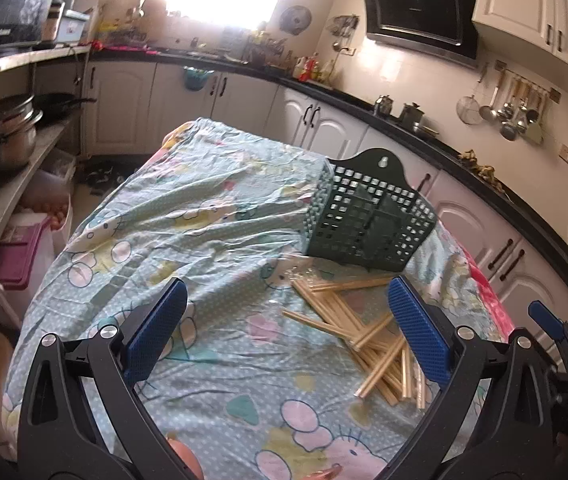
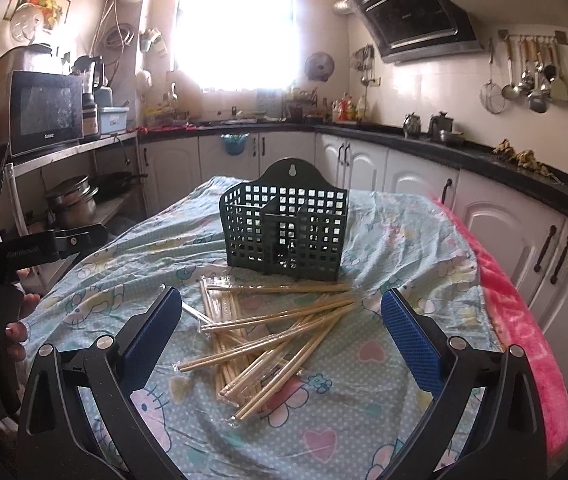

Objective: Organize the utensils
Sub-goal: 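Lower the left tool onto the chopsticks and close it while the right tool closes on chopsticks too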

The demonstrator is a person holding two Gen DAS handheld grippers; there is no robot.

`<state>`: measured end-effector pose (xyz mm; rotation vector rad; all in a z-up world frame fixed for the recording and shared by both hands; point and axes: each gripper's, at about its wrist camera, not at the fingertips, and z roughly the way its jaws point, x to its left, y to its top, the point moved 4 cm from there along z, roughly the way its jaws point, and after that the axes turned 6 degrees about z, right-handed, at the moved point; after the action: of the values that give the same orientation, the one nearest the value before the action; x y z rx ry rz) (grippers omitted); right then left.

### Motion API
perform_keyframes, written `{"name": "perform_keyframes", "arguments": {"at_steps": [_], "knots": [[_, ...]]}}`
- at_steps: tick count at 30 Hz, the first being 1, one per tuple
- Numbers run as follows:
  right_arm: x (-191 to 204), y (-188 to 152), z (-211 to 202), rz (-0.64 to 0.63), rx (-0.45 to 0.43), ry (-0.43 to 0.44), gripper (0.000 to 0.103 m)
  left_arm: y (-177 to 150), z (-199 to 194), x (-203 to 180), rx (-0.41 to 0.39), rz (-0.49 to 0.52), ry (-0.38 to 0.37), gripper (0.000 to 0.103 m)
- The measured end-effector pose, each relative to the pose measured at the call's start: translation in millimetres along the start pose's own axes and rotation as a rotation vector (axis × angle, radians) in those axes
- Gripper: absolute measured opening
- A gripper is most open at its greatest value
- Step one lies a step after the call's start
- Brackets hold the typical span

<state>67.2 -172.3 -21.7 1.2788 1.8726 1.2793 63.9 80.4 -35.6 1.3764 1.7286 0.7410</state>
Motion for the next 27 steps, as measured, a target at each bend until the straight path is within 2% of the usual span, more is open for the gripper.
{"name": "perform_keyframes", "arguments": {"at_steps": [3, 9, 15, 20, 25, 27], "knots": [[-5, 9, 14, 0.01, 0.037, 0.009, 0.097, 5, 9, 10, 0.035, -0.041, -0.012, 0.093], [-20, 31, 45, 0.048, 0.097, 0.036, 0.097, 24, 22, 22, 0.055, -0.094, -0.04, 0.093], [-36, 44, 79, 0.033, 0.14, 0.023, 0.097, 32, 47, 14, 0.106, -0.094, -0.088, 0.093], [-50, 44, 105, 0.029, 0.192, 0.005, 0.097, 14, 74, 9, 0.216, -0.115, -0.092, 0.093], [-69, 35, 127, 0.061, 0.252, -0.001, 0.096, -14, 97, 14, 0.324, -0.196, -0.121, 0.089], [-80, 29, 139, 0.093, 0.292, 0.002, 0.083, -22, 103, 15, 0.35, -0.219, -0.134, 0.085]]}}
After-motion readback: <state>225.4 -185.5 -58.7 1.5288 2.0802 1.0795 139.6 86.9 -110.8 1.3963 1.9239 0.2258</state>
